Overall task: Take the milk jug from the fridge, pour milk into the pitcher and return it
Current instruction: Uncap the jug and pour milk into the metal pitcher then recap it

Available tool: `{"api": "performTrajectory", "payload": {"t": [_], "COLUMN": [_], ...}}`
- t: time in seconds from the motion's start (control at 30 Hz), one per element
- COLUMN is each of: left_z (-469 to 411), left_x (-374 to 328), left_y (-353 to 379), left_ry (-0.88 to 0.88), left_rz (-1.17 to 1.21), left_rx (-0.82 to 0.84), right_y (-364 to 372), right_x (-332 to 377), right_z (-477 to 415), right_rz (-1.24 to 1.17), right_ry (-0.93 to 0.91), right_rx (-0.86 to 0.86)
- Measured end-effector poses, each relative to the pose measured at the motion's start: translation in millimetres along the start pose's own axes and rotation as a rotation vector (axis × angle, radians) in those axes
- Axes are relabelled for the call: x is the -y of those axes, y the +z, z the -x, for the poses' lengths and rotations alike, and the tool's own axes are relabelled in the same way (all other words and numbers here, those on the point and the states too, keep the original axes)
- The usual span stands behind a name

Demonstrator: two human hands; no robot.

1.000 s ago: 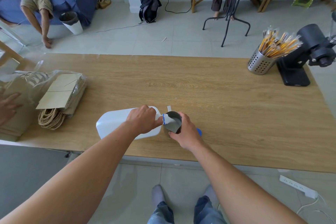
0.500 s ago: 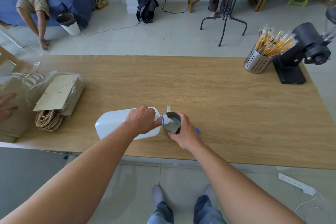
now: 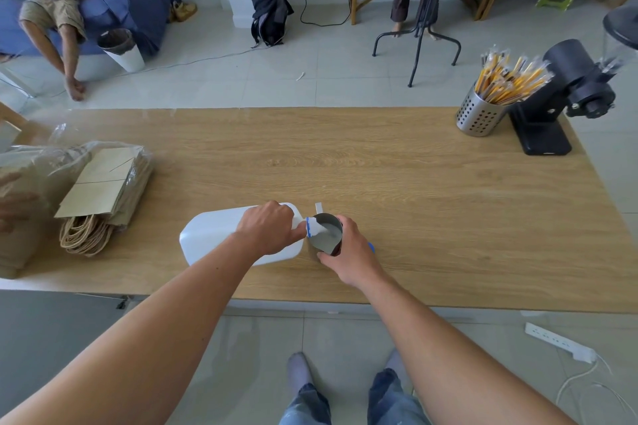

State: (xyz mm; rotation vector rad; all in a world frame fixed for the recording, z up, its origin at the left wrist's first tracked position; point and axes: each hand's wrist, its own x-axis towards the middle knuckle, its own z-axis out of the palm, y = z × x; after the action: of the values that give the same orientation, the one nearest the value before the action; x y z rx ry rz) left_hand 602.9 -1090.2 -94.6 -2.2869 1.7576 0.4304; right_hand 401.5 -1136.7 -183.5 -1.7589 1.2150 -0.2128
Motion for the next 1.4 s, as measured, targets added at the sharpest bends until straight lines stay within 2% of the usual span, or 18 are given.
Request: {"api": "performTrajectory", "payload": {"t": [1.4], "left_z": [-18], "left_x": [-10], "left_y": [-13], "left_ry": [0.042], "left_rz": [-0.057], "left_rx": [0.024], "right_y": [-7], "right_x": [-4], "right_z": [-11], "right_rz": [0.041], "right_ry": [-0.010], "right_rx": [-0.033]}}
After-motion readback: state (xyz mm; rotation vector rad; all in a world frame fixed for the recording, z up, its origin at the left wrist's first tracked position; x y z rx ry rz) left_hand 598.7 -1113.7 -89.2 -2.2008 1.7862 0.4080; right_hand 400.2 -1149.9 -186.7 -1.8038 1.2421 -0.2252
